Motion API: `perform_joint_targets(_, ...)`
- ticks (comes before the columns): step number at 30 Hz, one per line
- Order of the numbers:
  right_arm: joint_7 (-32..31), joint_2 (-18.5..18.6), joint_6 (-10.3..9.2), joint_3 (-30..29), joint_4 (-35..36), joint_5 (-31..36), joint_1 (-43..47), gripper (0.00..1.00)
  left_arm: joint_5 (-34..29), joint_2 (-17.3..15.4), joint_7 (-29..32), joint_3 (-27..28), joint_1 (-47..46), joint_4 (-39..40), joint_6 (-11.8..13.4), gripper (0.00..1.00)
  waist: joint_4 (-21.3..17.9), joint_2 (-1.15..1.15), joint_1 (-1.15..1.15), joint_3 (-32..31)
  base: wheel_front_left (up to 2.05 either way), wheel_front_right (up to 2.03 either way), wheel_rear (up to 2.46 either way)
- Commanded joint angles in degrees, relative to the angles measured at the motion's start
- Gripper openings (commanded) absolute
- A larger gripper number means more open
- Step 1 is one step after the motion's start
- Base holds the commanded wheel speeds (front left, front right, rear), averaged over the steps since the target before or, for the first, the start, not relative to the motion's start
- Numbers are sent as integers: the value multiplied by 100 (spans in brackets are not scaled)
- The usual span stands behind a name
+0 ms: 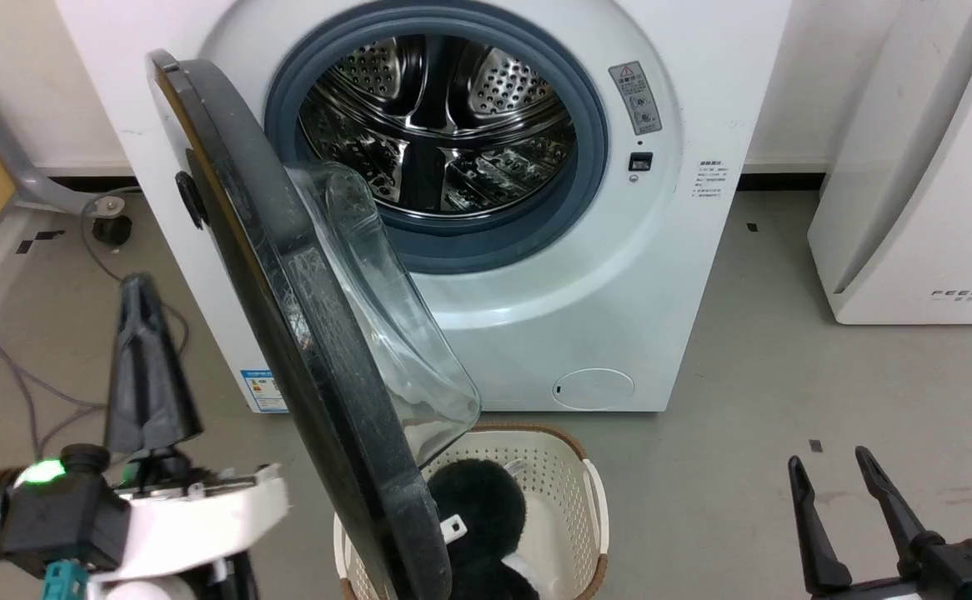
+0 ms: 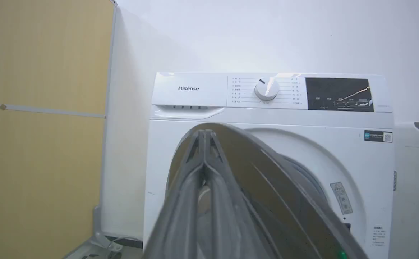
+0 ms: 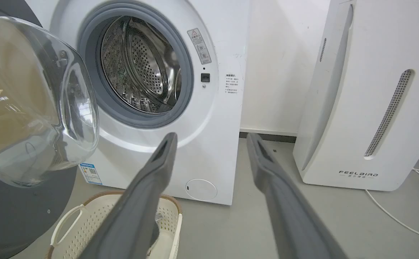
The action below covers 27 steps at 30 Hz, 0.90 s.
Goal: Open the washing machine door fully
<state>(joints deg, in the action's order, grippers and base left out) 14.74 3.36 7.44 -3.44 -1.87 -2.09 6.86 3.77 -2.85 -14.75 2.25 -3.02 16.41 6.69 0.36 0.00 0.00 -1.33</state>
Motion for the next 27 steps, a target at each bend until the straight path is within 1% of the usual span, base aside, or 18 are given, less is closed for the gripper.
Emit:
perform_joint_targets(1,26,-35,5,3,31,-46,92,100,49,-3,-25,-153,-106,189,-78,0,2,0,0,-7,0,0,0)
perform_joint_targets(6,26,-41,5,28,34,-53,115,100,29,-3,-25,-843,-225,818,-269,0,4,0,0,-46,0,0,0)
perform_joint_targets(12,26,-45,5,52,7,-69,156,100,-24,-3,-25,-1793,-206,1168,-526,0,18,0,0,-105,0,0,0)
perform_joint_targets(20,26,-47,5,55,22,-80,191,100,-220,-3,-25,-2826,113,1083,-913,0,59,0,0,-147,0,0,0)
perform_joint_targets(24,26,-47,5,44,22,-81,203,100,-249,-27,-25,-3232,288,878,-1045,0,123,0,0,-133,0,0,0)
perform_joint_targets(27,26,-47,5,58,12,-77,191,100,-273,-64,-25,-3482,458,649,-1096,0,155,0,0,-117,0,0,0)
